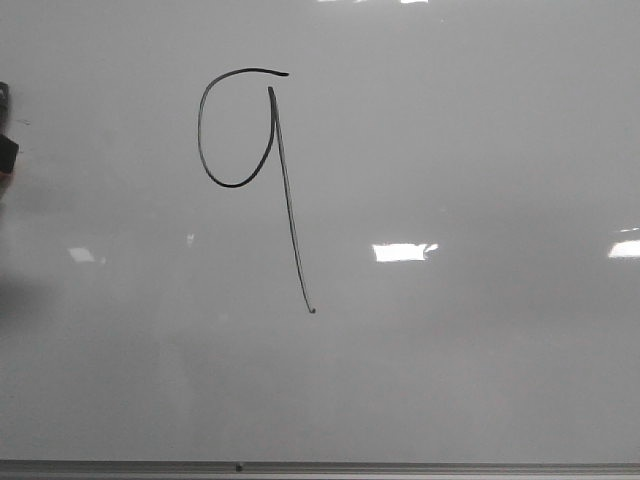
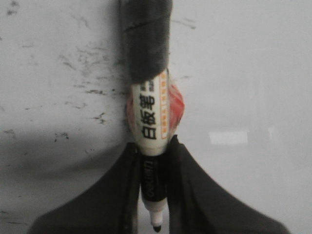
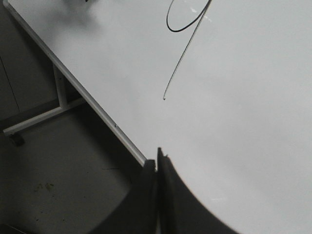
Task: Write number 9 on whiteboard
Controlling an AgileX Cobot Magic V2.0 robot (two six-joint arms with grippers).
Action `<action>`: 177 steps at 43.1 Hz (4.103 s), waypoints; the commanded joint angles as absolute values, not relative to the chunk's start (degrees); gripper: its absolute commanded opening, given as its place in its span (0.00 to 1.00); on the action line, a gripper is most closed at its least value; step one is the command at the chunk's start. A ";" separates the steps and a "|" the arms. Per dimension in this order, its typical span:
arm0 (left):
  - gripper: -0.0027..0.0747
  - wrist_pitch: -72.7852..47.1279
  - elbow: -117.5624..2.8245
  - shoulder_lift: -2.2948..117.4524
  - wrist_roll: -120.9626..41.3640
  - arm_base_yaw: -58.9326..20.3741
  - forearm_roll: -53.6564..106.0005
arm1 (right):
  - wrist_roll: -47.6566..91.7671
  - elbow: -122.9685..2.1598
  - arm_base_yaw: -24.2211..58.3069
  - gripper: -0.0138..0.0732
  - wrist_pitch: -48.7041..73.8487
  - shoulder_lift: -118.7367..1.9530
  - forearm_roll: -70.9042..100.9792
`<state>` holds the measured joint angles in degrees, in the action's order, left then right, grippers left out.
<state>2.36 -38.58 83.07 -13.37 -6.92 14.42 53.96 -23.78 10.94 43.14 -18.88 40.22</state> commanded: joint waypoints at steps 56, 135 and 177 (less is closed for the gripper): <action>0.58 2.72 -38.71 64.99 -13.14 -6.42 14.47 | 54.04 -25.19 10.54 0.09 40.22 -19.43 42.47; 0.01 -6.71 -22.18 14.63 -10.41 -6.42 6.97 | 54.04 -25.19 10.54 0.09 40.32 -19.43 42.47; 0.01 -4.25 0.50 -1.44 -0.58 -1.56 1.69 | 54.04 -25.19 10.54 0.09 40.66 -19.43 42.47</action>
